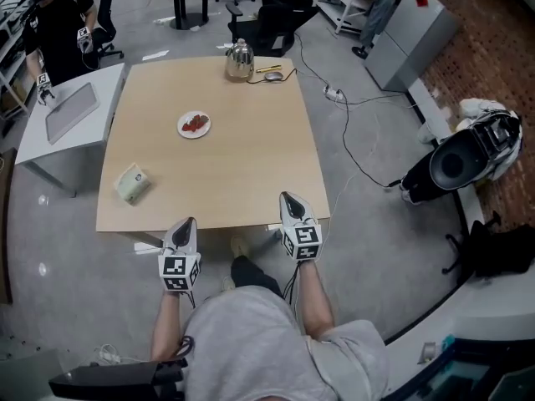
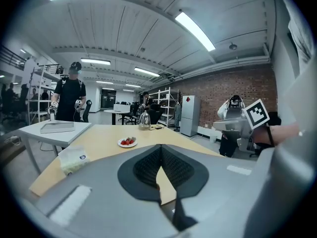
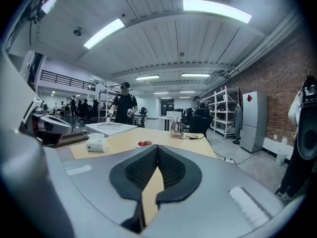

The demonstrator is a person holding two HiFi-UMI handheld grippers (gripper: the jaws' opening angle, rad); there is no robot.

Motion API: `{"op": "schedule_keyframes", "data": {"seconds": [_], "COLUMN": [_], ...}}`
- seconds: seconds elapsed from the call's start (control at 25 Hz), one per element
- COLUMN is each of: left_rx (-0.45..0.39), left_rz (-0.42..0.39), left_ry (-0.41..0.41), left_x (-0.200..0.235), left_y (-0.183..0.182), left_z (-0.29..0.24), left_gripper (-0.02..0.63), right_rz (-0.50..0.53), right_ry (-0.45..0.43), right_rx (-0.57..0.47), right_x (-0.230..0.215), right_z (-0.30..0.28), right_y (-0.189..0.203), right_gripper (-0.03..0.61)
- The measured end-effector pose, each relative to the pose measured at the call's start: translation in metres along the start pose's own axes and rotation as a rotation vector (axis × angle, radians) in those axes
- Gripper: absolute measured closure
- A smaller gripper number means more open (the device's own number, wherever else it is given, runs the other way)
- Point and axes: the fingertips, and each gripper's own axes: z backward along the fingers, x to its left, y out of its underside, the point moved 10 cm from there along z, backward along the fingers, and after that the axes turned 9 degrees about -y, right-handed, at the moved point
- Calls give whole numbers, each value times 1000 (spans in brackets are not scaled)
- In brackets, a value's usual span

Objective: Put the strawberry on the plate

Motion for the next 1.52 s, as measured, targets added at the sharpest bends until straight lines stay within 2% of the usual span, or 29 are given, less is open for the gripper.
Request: {"op": "schedule_keyframes", "data": {"seconds": [0.52,0.96,1.52], "left_rx": [-14,-8,-3], "left_rz": [-18,-15,-5], "left_ry": [32,34,15], "left_x": [-6,-10,-4], "left_y": [-2,0,6], "left_z": [7,12,14], "left_gripper": [594,594,594], "right_rz": [-58,-96,-68], "right_ry": [57,7,-8], "right_rx": [15,16,22], "right_x": [18,31,34], "right_z": [54,65,56], "right_y": [26,29,30], "right_gripper": [571,572,572]}}
